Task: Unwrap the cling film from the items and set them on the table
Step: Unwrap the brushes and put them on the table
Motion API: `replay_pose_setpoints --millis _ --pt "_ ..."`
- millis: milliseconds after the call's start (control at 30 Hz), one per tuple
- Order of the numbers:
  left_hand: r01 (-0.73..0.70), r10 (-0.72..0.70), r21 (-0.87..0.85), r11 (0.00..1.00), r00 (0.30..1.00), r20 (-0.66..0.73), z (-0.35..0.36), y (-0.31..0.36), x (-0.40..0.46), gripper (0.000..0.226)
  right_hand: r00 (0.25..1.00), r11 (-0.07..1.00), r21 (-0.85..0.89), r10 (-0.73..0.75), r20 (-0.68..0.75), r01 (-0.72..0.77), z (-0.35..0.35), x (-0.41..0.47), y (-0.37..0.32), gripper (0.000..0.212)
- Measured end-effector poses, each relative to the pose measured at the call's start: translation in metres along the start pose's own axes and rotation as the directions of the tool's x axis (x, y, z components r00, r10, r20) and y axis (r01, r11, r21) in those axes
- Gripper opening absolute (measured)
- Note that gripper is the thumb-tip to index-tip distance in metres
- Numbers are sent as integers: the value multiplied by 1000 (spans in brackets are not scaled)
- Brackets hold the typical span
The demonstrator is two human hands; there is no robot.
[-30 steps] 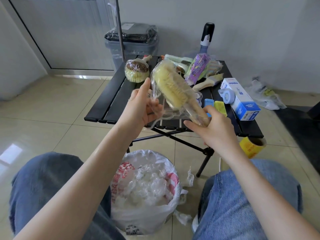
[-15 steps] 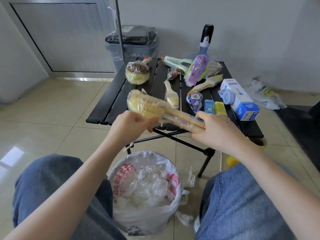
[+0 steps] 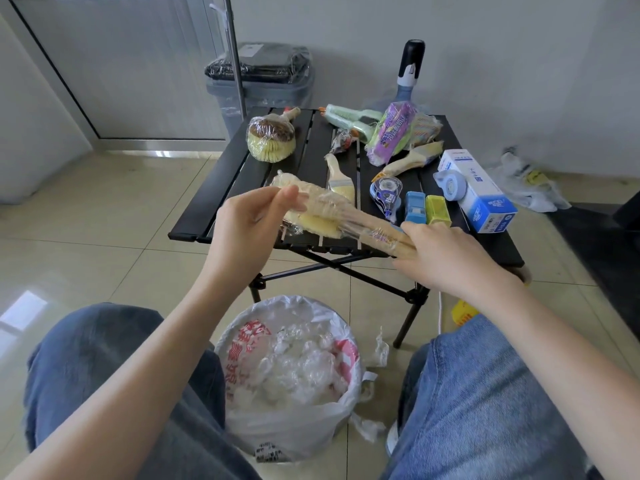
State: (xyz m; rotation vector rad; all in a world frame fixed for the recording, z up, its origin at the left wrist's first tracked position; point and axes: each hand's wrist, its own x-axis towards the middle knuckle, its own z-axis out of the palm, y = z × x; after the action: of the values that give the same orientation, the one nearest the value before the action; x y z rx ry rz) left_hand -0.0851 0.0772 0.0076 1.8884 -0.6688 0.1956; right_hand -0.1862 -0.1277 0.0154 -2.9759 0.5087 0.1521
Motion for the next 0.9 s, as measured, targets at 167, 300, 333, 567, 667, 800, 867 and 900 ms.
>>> replay_pose_setpoints --millis 167,300,333,567,667,800,867,900 --pt "72 -64 -51 996 986 155 0 -2 4 28 998 998 -55 -28 -60 25 -1 -8 1 17" --pt "-117 88 277 954 990 113 5 -11 10 56 995 999 -49 8 -101 -13 0 -6 3 13" --pt "-102 96 284 953 995 36 2 -13 13 54 995 999 -35 22 -95 -25 1 -6 5 11" --pt "24 -27 214 977 1000 15 -9 -23 8 23 994 995 37 91 -54 -89 7 -9 15 9" --pt "-114 63 337 935 985 158 8 -28 -2 39 993 977 181 98 73 -110 10 -5 12 7" --pt "-258 219 474 842 966 138 18 -36 -4 42 960 843 511 27 277 -171 8 -5 12 12" --pt "-268 268 463 845 961 67 16 -37 -2 32 940 783 589 -15 342 -202 5 -7 14 8" --pt "-272 288 452 850 957 36 13 -38 0 28 930 764 609 -32 366 -213 5 -8 15 7"
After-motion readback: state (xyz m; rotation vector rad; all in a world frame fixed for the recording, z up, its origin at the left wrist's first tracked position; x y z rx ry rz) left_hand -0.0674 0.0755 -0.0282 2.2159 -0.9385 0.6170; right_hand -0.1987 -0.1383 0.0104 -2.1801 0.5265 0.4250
